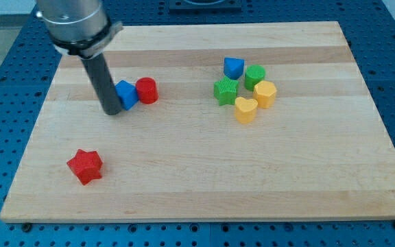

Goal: Slide the red circle to the top left of the green star

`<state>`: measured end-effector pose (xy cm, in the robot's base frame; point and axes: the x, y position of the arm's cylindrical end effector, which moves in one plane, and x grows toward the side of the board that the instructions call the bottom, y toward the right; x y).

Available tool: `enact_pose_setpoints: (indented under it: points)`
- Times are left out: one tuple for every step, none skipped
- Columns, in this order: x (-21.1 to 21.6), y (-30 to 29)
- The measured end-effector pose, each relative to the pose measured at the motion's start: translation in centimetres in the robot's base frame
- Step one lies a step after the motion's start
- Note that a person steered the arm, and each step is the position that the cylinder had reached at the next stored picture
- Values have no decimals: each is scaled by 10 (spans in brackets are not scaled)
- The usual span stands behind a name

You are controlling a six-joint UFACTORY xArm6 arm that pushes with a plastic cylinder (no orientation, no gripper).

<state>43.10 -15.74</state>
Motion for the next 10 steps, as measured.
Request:
enact_pose_setpoints:
  points:
    - [-1, 24]
    - [-12, 33]
    - [-26, 33]
    - [-37, 33]
    - [-55, 33]
    - [-71, 34]
    - [-87, 34]
    - [-103, 34]
    - [-107, 34]
    - [-101, 40]
